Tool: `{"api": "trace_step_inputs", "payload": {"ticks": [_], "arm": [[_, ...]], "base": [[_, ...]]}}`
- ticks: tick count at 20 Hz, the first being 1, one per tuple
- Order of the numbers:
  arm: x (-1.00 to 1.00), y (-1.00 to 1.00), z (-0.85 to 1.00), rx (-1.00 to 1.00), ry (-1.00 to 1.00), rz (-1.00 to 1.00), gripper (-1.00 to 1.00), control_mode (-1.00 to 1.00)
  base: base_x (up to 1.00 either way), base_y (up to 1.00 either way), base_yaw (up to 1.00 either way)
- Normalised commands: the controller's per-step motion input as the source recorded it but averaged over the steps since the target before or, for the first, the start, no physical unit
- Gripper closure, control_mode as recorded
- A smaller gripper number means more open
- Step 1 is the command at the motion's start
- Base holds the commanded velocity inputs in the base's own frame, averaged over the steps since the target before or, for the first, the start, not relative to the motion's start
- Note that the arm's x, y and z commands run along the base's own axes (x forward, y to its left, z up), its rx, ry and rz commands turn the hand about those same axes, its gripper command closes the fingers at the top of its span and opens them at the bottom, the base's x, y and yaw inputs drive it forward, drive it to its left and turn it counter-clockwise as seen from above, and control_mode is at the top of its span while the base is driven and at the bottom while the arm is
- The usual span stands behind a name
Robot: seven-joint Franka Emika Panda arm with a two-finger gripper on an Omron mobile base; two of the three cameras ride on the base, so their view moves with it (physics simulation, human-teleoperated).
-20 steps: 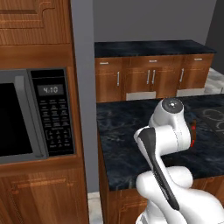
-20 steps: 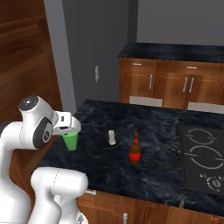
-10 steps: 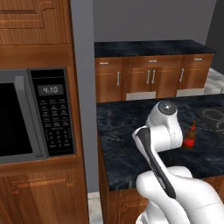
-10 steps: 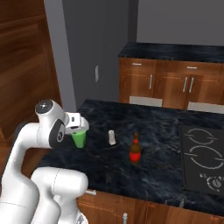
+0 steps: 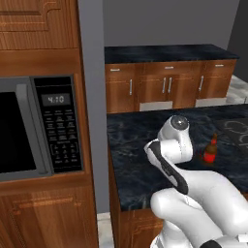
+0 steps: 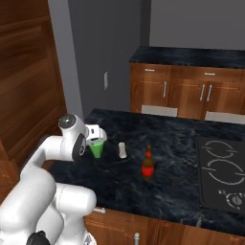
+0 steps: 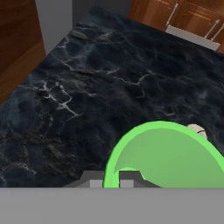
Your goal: Open the cabinet directly in front. Then move the beer and the cup to the dining counter with the candle on it.
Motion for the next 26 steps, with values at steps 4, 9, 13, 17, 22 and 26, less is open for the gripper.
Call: {"api": "trace_step_inputs", "payload": {"ticks": [4, 9, 13, 17, 22, 26], "arm": [[0.28, 0.00, -0.12, 0.00, 0.03, 0.04, 1.00, -1.00], [0.09, 0.00, -0.20, -0.01, 0.10, 0.00, 1.00, -1.00], [0.16, 0.00, -0.32, -0.01, 0.06, 0.00, 1.00, -1.00], [0.17, 0.00, -0.21, 0.00, 0.00, 0.00, 1.00, -1.00], [0.09, 0.00, -0.29, -0.01, 0.00, 0.00, 1.00, -1.00], [0.08, 0.00, -0.38, -0.01, 0.00, 0.00, 1.00, -1.00]], "base": [[0.00, 0.00, 0.00], [0.00, 0.00, 0.00], [0.00, 0.00, 0.00], [0.00, 0.00, 0.00], [0.00, 0.00, 0.00], [0.00, 0.00, 0.00]]}}
